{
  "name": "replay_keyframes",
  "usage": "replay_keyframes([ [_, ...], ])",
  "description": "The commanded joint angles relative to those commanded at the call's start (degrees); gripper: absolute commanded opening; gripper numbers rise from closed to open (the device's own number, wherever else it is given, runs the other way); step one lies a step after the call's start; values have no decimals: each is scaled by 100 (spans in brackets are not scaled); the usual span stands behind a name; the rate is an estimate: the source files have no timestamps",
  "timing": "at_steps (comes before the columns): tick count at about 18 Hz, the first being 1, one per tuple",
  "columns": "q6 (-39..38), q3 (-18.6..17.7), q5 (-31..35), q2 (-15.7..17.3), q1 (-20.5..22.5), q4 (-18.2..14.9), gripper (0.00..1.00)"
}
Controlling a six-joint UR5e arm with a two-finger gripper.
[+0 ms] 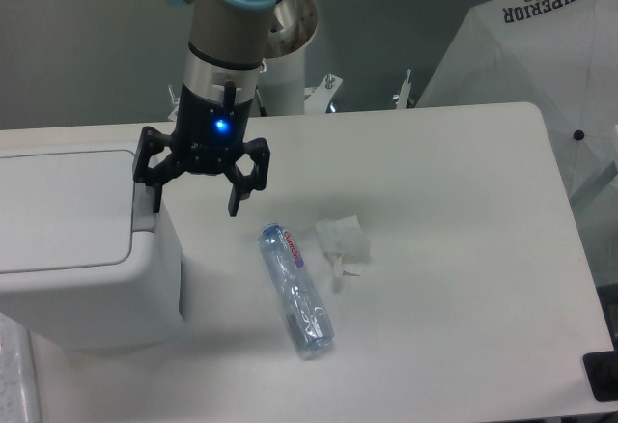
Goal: Open the trash can
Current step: 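Lower the gripper finger onto the edge of the bin lid, then push the lid edge with the gripper finger to swing it open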
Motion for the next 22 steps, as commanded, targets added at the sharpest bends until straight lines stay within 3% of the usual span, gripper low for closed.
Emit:
replay_keyframes([
  [22, 26, 70, -17, -9, 9, 26, 100],
])
